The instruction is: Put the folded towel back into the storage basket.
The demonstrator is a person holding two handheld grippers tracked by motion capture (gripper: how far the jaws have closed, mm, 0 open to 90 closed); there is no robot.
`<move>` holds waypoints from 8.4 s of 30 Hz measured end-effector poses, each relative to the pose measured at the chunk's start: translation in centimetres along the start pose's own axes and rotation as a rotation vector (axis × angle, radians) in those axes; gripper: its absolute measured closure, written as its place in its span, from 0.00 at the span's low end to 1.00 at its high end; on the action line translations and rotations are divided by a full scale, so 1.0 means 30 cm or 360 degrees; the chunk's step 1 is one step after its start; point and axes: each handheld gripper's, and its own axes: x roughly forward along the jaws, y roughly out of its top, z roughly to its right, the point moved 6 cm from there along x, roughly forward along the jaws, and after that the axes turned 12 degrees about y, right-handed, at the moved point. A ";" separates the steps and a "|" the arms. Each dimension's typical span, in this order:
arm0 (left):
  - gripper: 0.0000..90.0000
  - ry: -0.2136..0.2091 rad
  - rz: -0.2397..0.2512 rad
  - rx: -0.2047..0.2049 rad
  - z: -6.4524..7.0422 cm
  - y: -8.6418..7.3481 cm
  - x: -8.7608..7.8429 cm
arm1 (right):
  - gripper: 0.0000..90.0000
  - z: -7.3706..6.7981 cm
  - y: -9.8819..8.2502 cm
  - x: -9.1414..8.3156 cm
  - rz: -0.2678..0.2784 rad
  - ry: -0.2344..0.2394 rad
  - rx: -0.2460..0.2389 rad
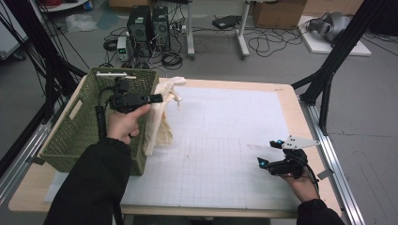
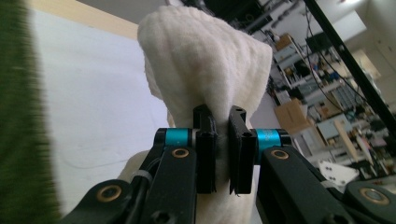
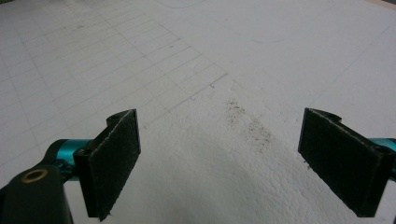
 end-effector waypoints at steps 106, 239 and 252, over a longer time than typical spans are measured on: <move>0.90 0.0952 -0.0769 0.0340 -0.511 -0.133 0.076 | 0.16 -0.001 -0.005 0.043 -0.0069 0.0041 -0.0040; 0.56 0.0742 -0.0630 0.0689 -0.366 -0.140 0.003 | 0.16 -0.021 0.018 0.042 -0.0050 0.0080 -0.0065; 0.52 0.0710 -0.0569 0.0678 -0.360 -0.127 0.003 | 0.15 -0.023 0.022 0.046 -0.0043 0.0086 -0.0058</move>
